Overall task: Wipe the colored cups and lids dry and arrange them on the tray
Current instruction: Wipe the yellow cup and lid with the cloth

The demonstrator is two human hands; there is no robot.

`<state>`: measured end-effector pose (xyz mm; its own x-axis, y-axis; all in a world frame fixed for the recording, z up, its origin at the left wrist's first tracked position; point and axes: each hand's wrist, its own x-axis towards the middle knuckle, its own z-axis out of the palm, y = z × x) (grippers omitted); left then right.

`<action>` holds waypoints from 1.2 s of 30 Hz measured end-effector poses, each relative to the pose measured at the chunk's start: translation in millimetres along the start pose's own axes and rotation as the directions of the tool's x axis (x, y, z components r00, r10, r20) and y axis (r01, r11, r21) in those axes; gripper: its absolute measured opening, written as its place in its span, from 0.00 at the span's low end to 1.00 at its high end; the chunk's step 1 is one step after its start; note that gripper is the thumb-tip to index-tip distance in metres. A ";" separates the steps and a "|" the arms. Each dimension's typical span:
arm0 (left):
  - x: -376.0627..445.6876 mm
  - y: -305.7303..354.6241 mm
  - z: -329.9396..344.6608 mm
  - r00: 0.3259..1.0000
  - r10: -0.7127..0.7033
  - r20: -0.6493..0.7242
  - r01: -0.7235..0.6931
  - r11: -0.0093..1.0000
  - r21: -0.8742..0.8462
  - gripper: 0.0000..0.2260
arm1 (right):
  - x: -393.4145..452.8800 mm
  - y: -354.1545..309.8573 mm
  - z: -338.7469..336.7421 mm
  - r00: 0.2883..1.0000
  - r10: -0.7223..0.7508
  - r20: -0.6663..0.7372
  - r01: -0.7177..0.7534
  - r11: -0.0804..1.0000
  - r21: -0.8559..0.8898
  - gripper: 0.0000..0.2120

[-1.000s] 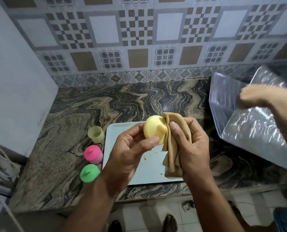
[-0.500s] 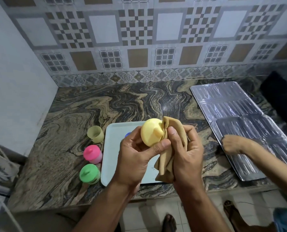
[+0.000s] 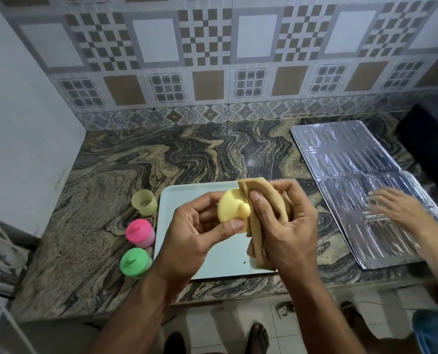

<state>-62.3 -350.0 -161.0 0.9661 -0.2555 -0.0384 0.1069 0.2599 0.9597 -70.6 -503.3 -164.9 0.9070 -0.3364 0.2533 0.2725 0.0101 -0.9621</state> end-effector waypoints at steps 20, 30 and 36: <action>1.1 -3.5 10.5 0.984 -0.129 -0.124 0.084 0.943 -0.321 0.12 | -1.6 13.0 -1.3 0.989 0.106 -0.098 -0.108 0.994 -0.009 0.06; -1.7 -7.7 21.1 0.952 0.116 -0.283 -0.125 0.992 -0.013 0.10 | -5.9 3.7 1.6 0.994 0.047 -0.097 -0.050 0.998 -0.034 0.06; -1.2 -16.9 25.4 0.876 0.307 -0.371 -0.231 0.944 0.234 0.09 | -10.9 3.7 7.3 0.998 0.016 -0.061 -0.015 1.000 0.017 0.10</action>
<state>-71.2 -377.7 -170.0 0.9667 0.2018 0.1573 -0.1775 0.0862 0.9803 -77.2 -492.7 -170.5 0.8900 -0.3930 0.2311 0.2642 0.0317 -0.9639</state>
